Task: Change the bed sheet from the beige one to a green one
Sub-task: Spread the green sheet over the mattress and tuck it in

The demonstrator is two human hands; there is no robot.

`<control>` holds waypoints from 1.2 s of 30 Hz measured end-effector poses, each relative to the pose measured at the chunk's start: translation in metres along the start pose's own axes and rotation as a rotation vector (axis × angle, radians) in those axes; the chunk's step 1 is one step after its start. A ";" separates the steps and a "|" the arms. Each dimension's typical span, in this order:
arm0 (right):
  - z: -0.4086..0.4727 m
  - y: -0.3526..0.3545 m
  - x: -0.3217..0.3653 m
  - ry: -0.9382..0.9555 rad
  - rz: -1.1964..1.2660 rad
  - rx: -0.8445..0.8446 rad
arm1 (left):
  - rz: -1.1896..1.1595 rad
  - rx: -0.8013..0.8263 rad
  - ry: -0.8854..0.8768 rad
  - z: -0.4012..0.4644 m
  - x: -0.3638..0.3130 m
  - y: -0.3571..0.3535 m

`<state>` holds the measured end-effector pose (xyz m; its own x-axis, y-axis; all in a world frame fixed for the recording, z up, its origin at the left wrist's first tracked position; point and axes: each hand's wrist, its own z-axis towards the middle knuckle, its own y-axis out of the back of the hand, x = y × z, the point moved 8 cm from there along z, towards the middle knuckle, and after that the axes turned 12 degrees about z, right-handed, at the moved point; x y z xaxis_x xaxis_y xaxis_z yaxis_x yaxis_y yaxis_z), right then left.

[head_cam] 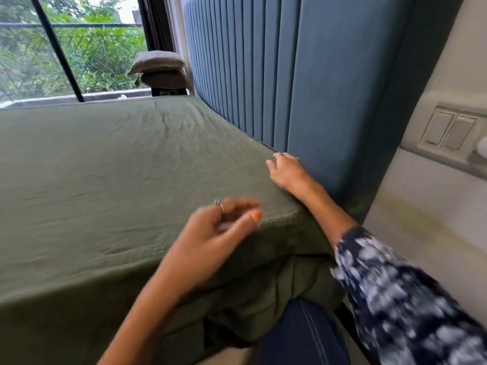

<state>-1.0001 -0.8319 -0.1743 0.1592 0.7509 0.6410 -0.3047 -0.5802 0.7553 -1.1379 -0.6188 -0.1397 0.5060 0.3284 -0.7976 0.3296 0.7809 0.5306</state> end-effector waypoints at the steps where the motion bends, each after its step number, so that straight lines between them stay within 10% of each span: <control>1: 0.015 -0.010 0.002 -0.019 -0.046 0.050 | 0.185 -0.031 -0.022 0.019 0.002 0.009; 6: 0.061 -0.030 -0.004 -0.102 -0.212 0.115 | 0.900 0.127 0.172 0.078 0.079 0.014; 25: 0.105 -0.046 -0.002 -0.402 -0.269 0.311 | 0.942 0.098 0.209 0.072 0.102 0.005; 28: 0.127 -0.030 0.014 -0.252 -0.397 0.124 | 0.956 0.055 0.206 0.070 0.102 0.005; 36: 0.189 -0.066 0.003 -0.199 -0.023 0.238 | 0.944 -0.078 0.169 0.066 0.098 0.008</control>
<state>-0.8022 -0.8503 -0.1965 0.3512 0.7018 0.6198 -0.0741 -0.6391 0.7655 -1.0330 -0.6151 -0.1944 0.4119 0.9072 -0.0852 -0.2117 0.1863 0.9594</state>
